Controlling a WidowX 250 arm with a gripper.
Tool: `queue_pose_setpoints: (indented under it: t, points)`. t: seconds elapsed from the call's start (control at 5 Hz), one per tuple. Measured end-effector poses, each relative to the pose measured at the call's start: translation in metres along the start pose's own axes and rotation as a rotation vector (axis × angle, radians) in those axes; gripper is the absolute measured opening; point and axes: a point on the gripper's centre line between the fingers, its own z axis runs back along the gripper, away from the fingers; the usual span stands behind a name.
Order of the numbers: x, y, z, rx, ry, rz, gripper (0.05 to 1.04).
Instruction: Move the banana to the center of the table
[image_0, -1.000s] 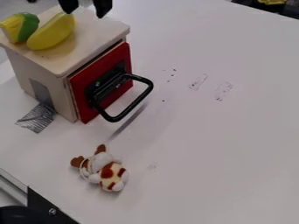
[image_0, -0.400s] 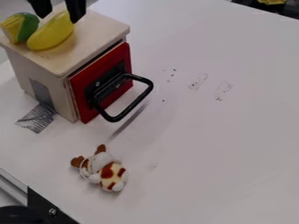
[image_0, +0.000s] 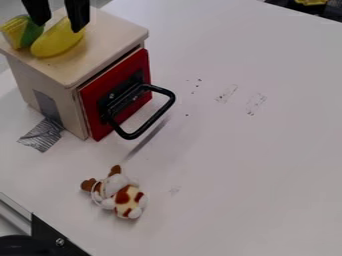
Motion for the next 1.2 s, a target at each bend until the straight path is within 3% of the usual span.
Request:
queue_pose_setpoints:
  t: [0.4,0.6,0.8,1.0,1.2]
  points:
    - [-0.002,-0.001,-0.031,0.014,0.080,0.011,0.997]
    - [0.000,-0.006,-0.034,0.020,0.083,0.007,0.945]
    - [0.000,-0.009,-0.035,0.014,0.081,0.014,0.661]
    - [0.001,-0.016,-0.035,0.011,0.078,0.008,0.553]
    - [0.003,-0.034,-0.034,0.012,0.100,0.003,0.553]
